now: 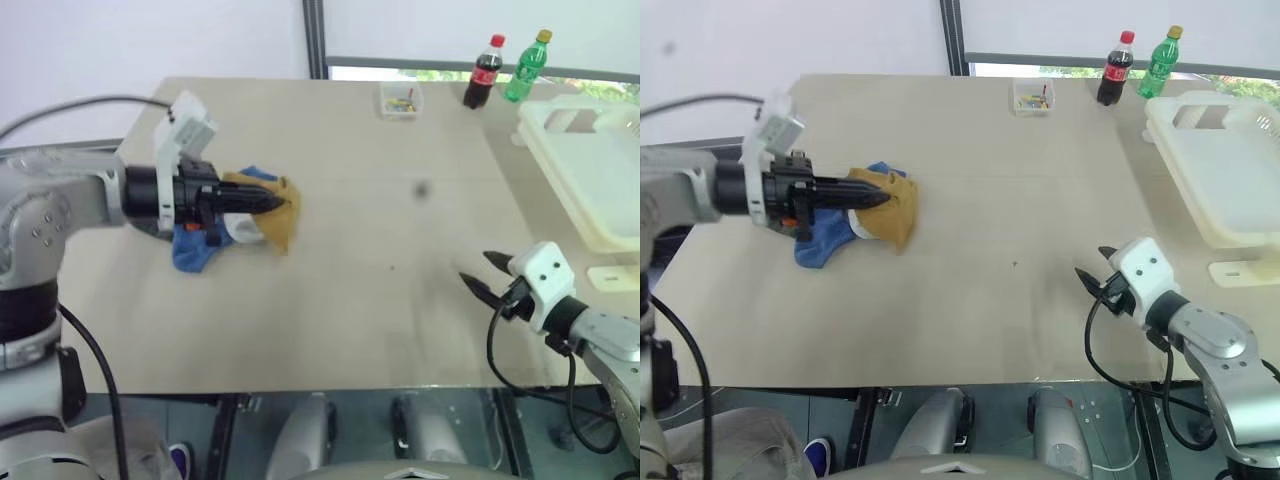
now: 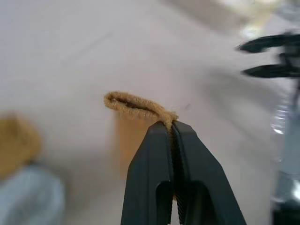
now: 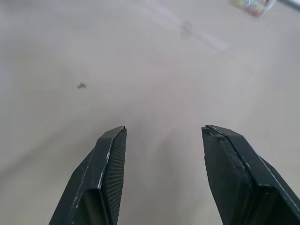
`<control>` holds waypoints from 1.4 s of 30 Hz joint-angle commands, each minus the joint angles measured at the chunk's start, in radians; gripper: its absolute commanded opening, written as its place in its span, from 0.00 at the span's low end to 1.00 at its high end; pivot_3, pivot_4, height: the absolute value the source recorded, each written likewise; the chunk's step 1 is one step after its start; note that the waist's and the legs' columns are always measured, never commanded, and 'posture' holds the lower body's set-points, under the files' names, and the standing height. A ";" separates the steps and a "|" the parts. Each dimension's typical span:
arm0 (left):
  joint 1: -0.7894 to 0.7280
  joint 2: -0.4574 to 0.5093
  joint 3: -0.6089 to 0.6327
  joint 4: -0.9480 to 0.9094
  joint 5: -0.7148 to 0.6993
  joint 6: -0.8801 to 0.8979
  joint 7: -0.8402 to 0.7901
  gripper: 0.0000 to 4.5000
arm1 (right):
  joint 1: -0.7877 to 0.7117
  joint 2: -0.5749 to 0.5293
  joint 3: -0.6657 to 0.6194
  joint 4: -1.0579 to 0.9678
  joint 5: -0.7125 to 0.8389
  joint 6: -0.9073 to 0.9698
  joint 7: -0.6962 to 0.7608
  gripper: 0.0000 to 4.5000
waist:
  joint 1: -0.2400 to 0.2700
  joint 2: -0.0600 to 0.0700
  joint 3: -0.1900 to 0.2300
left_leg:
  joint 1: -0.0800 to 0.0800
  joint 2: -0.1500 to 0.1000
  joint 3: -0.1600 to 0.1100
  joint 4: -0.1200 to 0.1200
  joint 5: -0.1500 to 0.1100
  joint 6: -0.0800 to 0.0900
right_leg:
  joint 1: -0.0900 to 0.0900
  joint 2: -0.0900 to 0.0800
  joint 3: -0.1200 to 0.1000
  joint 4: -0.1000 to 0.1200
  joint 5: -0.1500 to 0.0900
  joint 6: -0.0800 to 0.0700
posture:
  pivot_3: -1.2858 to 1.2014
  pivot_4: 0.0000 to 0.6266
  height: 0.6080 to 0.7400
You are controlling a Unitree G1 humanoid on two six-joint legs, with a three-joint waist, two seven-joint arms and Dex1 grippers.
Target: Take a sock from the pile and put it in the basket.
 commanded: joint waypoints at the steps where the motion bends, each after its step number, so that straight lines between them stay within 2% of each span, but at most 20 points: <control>1: -0.059 -0.125 -0.254 0.059 0.106 0.001 0.028 0.00 | 0.006 0.006 -0.024 -0.058 -0.003 0.011 -0.034 0.58 | 0.003 0.000 0.000 | 0.000 -0.001 0.000 0.000 0.000 0.000 | 0.000 0.000 0.000 0.001 0.000 0.000 | 0.52 0.24 1.00; 5: -0.077 -0.382 -0.442 0.159 0.213 -0.024 0.132 0.00 | 0.034 0.009 -0.032 -0.098 -0.017 0.026 -0.070 0.58 | 0.005 -0.002 0.001 | -0.003 -0.003 0.001 0.002 0.000 0.000 | -0.001 0.001 0.000 0.001 0.000 0.000 | 0.52 0.24 1.00; 6: -0.073 -0.488 -0.466 0.225 0.249 -0.043 0.195 0.00 | 0.046 0.008 -0.036 -0.108 -0.020 0.026 -0.074 0.58 | 0.005 -0.002 0.001 | -0.004 -0.002 0.000 0.002 0.000 0.000 | -0.002 0.001 0.001 0.000 0.000 0.000 | 0.52 0.24 1.00; 8: -0.064 -0.669 -0.491 0.342 0.311 -0.082 0.301 0.00 | 0.068 0.006 -0.046 -0.138 -0.025 0.039 -0.087 0.58 | 0.009 -0.002 0.001 | -0.004 -0.003 0.000 0.002 0.000 0.000 | -0.002 0.000 0.002 0.000 0.000 0.000 | 0.52 0.24 1.00; 12: -0.049 -0.914 -0.480 0.530 0.409 -0.233 0.436 0.00 | 0.126 0.013 -0.069 -0.195 -0.033 0.055 -0.103 0.58 | 0.011 -0.002 0.001 | -0.005 -0.004 0.000 0.002 0.000 0.001 | -0.003 -0.001 0.002 0.000 0.000 0.001 | 0.52 0.24 1.00; 13: -0.049 -0.962 -0.453 0.568 0.414 -0.256 0.462 0.12 | 0.138 0.012 -0.070 -0.204 -0.037 0.055 -0.104 0.59 | 0.012 -0.002 0.001 | -0.005 -0.004 -0.001 0.001 0.000 0.001 | -0.002 -0.001 0.001 0.000 0.000 0.001 | 0.52 0.24 1.00; 15: -0.050 -1.010 -0.419 0.588 0.414 -0.271 0.470 0.23 | 0.153 0.017 -0.072 -0.215 -0.033 0.063 -0.107 0.59 | 0.013 -0.002 0.001 | -0.004 -0.004 0.000 0.001 0.000 0.001 | -0.002 -0.001 0.001 0.000 0.000 0.001 | 0.52 0.24 1.00; 18: -0.027 -1.023 -0.334 0.526 0.396 -0.279 0.487 0.51 | 0.158 0.029 -0.054 -0.226 -0.026 0.079 -0.118 0.59 | 0.006 -0.002 0.001 | -0.002 -0.003 0.000 0.002 0.000 0.001 | -0.001 0.000 0.002 0.001 0.000 0.001 | 0.52 0.24 1.00; 21: 0.023 -0.946 -0.264 0.398 0.366 -0.331 0.424 0.51 | 0.106 0.060 -0.013 -0.224 0.004 0.141 -0.142 0.59 | -0.009 -0.001 0.001 | 0.000 0.000 0.002 0.001 0.000 0.001 | -0.001 0.000 0.003 0.002 0.000 0.001 | 0.52 0.24 1.00; 26: 0.139 -0.789 -0.180 0.257 0.366 -0.570 0.280 0.51 | -0.017 0.087 0.095 -0.127 -0.022 0.224 -0.187 0.59 | 0.000 0.000 0.000 | 0.000 0.003 0.002 0.001 0.000 0.000 | -0.002 0.001 0.004 0.003 0.000 0.000 | 0.52 0.24 1.00; 28: 0.168 -0.741 -0.172 0.243 0.358 -0.559 0.251 0.51 | -0.076 0.089 0.112 -0.081 -0.022 0.232 -0.189 0.59 | 0.004 0.000 0.000 | -0.001 0.002 0.002 0.001 0.000 0.000 | -0.002 0.000 0.003 0.002 0.000 0.000 | 0.52 0.24 1.00; 33: 0.245 -0.710 -0.227 0.257 0.432 -0.648 0.252 0.51 | -0.170 0.071 0.149 0.027 -0.036 0.233 -0.171 0.59 | 0.023 0.000 0.000 | -0.003 -0.003 0.001 0.001 0.000 0.001 | -0.001 -0.003 0.003 0.000 0.000 0.000 | 0.52 0.24 1.00; 38: 0.332 -0.715 -0.276 0.266 0.488 -0.685 0.266 0.51 | -0.175 0.052 0.201 0.168 -0.074 0.180 -0.146 0.59 | 0.022 0.000 0.000 | -0.003 -0.003 0.000 0.001 0.000 0.001 | -0.001 -0.003 0.002 -0.001 0.000 0.000 | 0.52 0.24 1.00; 41: 0.364 -0.716 -0.293 0.265 0.509 -0.687 0.270 0.52 | -0.163 0.040 0.232 0.225 -0.115 0.138 -0.143 0.41 | 0.021 0.000 0.000 | -0.002 -0.003 0.000 0.001 0.000 0.001 | -0.002 -0.002 0.002 0.000 0.000 0.000 | 0.52 0.24 1.00; 42: 0.370 -0.721 -0.292 0.269 0.511 -0.673 0.283 0.47 | -0.161 0.040 0.235 0.228 -0.119 0.131 -0.142 0.29 | 0.021 0.000 0.000 | -0.001 -0.002 0.000 0.001 0.000 0.001 | -0.001 -0.002 0.002 0.000 0.000 0.000 | 0.52 0.24 1.00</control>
